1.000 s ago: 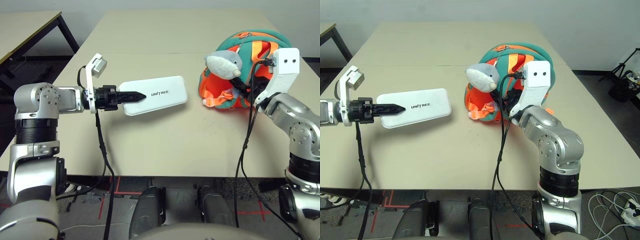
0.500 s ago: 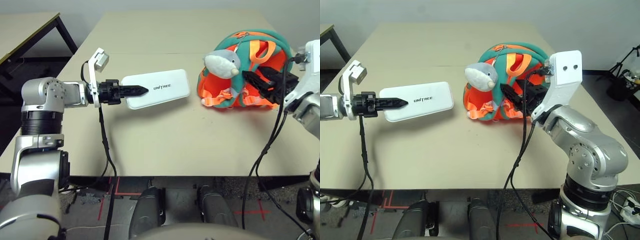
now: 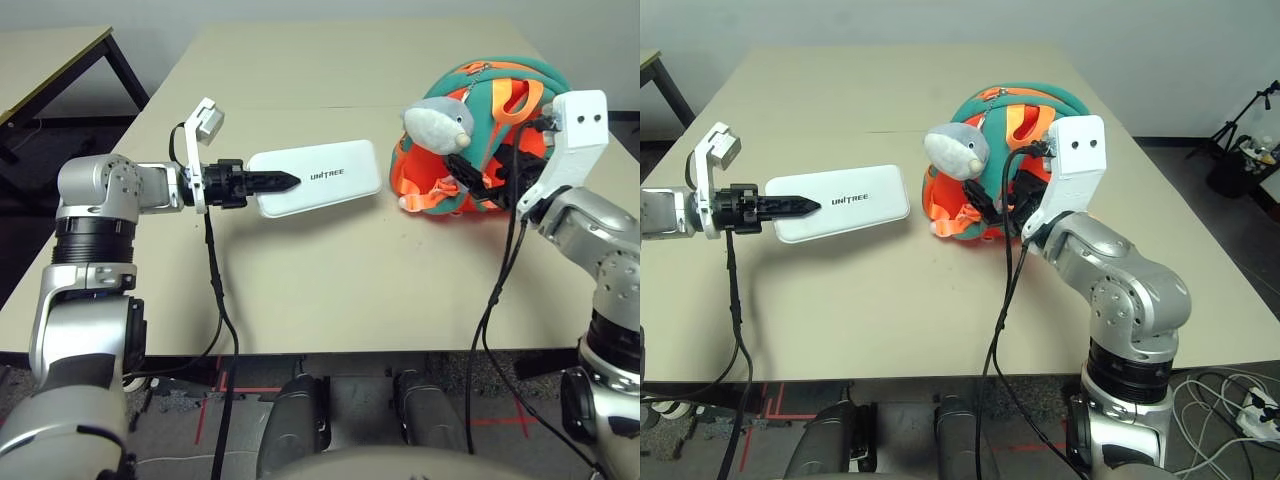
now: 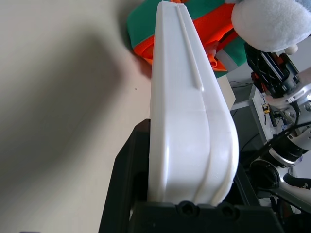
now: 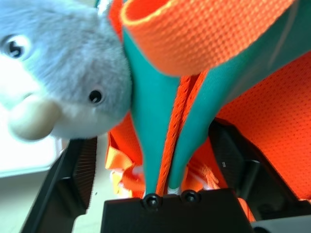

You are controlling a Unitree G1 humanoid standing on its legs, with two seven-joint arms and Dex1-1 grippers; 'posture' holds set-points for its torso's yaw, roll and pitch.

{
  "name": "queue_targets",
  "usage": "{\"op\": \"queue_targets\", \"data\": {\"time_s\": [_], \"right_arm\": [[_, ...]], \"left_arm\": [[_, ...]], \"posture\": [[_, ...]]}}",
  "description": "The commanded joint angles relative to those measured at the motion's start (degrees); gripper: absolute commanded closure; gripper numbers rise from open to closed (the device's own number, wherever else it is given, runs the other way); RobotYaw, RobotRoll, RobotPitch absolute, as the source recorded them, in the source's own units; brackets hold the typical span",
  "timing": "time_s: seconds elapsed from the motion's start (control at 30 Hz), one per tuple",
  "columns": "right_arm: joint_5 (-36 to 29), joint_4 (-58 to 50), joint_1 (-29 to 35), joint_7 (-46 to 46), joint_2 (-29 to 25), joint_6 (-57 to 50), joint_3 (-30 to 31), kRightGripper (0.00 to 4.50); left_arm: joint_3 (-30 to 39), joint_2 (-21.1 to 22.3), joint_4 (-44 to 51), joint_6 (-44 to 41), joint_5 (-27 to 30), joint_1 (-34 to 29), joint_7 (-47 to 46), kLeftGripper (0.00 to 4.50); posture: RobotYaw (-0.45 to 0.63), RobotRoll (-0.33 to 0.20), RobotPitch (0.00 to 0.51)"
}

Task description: Put the pencil case into the backpack and zip it.

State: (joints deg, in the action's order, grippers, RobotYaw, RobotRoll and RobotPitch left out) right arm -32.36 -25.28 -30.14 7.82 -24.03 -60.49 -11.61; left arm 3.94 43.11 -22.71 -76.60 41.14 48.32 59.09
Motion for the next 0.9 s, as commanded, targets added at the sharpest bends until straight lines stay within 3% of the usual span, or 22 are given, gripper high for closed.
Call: {"op": "queue_targets", "data": {"time_s": [0.03, 0.2, 0.23, 0.57, 0.9], "right_arm": [[1.71, 0.77, -0.90, 0.10, 0.44, 1.50, 1.75, 1.11], [2.39, 0.59, -1.08, 0.22, 0.91, 1.44, 1.77, 2.82], [2.47, 0.52, -1.10, 0.23, 0.94, 1.38, 1.72, 2.96], [-1.31, -4.39, -1.05, 0.92, 0.13, -2.36, -1.78, 2.96], [-13.96, -14.44, 1.28, 6.34, -9.75, -13.75, -14.21, 2.96]], "left_arm": [[1.90, 0.83, 1.72, -0.82, 1.05, -0.12, 0.15, 3.08], [2.34, 0.63, 1.99, -1.18, 1.25, -0.09, -0.25, 3.08], [2.41, 0.58, 1.99, -1.25, 1.32, -0.05, -0.31, 3.08], [1.89, 0.55, 1.40, -0.81, 1.15, 0.66, -0.02, 3.08], [0.16, 2.76, -2.85, 2.53, -1.15, 2.93, 2.67, 3.08]], "posture": [[-0.11, 0.000, 0.086], [-0.11, 0.000, 0.083], [-0.12, 0.000, 0.083], [-0.13, 0.000, 0.082], [-0.19, 0.000, 0.078]]}}
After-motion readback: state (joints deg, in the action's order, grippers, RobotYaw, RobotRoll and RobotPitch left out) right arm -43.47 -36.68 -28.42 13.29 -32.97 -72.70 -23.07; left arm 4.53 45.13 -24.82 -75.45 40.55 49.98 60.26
